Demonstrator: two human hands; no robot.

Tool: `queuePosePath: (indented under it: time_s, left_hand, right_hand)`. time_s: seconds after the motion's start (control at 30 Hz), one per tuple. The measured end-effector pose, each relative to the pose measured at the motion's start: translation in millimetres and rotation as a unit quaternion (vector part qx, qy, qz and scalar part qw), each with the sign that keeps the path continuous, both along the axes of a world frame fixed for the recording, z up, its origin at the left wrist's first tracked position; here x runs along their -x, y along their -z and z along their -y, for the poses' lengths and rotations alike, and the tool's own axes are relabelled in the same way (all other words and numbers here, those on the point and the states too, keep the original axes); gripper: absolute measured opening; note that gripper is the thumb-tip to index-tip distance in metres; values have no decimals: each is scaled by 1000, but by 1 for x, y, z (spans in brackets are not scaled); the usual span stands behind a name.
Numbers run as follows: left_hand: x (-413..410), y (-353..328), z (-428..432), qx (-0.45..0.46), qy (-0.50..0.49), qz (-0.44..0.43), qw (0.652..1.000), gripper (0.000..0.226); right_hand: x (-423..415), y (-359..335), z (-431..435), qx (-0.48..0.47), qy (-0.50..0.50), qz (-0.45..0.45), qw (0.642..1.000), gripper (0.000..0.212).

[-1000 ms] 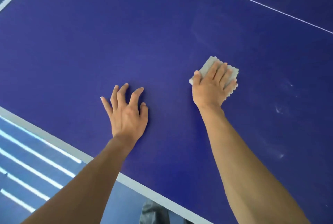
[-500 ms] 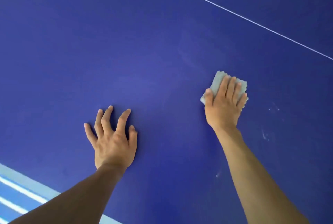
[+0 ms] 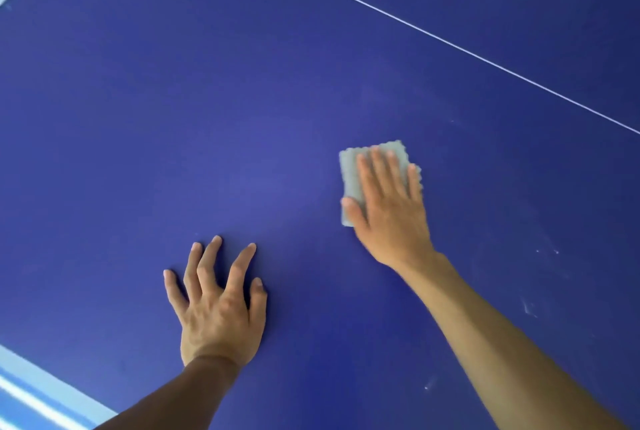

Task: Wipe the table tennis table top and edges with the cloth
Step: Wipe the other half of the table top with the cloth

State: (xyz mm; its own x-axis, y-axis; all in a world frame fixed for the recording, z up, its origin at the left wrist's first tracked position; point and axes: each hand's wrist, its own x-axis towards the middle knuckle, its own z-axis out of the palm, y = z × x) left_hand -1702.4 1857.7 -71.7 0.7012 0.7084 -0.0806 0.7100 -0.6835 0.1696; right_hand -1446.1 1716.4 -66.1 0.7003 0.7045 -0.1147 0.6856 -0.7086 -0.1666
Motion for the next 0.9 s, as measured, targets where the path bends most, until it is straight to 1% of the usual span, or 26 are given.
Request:
queuePosePath:
  time_s: [0.07,0.17,0.27,0.33,0.37,0.43,0.57,0.63,0.7,0.73,0.77,0.83,0.9]
  left_hand:
    - [-1,-1,0,0,-1,-2,1000,55]
    - [-1,-1,-1,-1,2,-2,1000,55]
    - [-1,-1,-1,-3,4,3,1000,55]
    - [0,-1,-1,-3,1,6,1000,56]
    - [0,0,-1,-3,1,10,1000,56]
    - [-1,0,-2,-7,4,17,1000,57]
    - [-1,-1,-1,-9,5,23,1000,57]
    - [-1,0,0,-7,3,32,999,56]
    - [0,2,-1,-10,4,41,999,56]
    - [0,2,-1,-13,6,45,999,56]
    - [-1,3,-2,-16,7,51,999,56]
    - [-2,3,-1,-24,5,61,998,55]
    - [-3,2,-1,-27,3,65,998,54]
  right_hand:
    - [-35,-2,12,13,85,-4,996,74]
    - [-96,-3,0,27,210,-15,977,72]
    - [-136,-1,-38,27,273,-21,962,72]
    - [-147,-2,-65,25,301,-31,953,73]
    - [-148,-3,-76,21,301,-31,953,72]
    - [-137,-4,-90,13,265,-24,964,71]
    - [-78,-3,-84,10,112,-6,994,70]
    - [-51,-5,-60,16,28,12,999,72]
    - [-49,-4,-32,30,-44,7,999,74]
    - [-58,-5,-21,33,-53,0,998,74]
    - [-71,-6,-13,33,-40,-2,999,73]
    - [-104,-7,-6,22,31,4,999,69]
    - [-137,-7,-12,15,121,2,993,66]
